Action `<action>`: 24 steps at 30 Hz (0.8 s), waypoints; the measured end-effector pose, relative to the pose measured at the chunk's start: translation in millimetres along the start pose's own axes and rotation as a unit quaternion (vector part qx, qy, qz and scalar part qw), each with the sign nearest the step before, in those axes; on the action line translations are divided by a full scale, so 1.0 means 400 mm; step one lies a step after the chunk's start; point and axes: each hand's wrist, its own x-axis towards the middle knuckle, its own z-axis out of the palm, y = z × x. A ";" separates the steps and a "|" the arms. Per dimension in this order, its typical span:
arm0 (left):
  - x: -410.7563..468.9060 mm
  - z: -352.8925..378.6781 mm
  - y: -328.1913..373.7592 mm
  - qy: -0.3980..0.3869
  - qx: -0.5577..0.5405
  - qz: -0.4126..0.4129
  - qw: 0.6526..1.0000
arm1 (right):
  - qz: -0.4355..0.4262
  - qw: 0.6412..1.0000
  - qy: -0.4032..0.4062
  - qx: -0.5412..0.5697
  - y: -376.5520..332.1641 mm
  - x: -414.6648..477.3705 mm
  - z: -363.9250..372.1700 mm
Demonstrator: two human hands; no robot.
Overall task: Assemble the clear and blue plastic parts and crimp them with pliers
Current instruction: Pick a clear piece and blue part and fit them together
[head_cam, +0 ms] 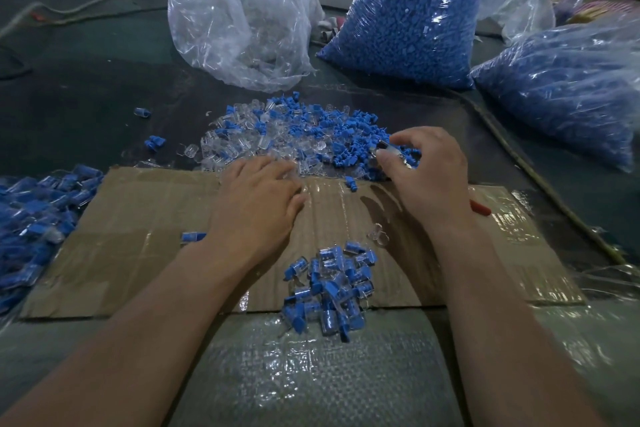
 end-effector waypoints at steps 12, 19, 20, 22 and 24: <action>-0.016 -0.013 0.013 0.145 -0.105 -0.030 0.983 | -0.067 0.985 -0.159 -0.017 -0.023 -0.012 0.047; -0.021 -0.021 0.019 0.168 -0.165 -0.021 0.972 | -0.057 0.968 -0.225 -0.094 -0.021 -0.008 0.073; -0.022 -0.024 0.020 0.171 -0.171 -0.011 0.970 | -0.054 0.968 -0.227 -0.089 -0.021 -0.006 0.073; -0.024 -0.029 0.020 0.174 -0.192 0.002 0.966 | -0.049 0.968 -0.230 -0.082 -0.022 -0.003 0.072; -0.025 -0.034 0.021 0.178 -0.219 0.005 0.959 | -0.046 0.971 -0.223 -0.069 -0.020 -0.004 0.071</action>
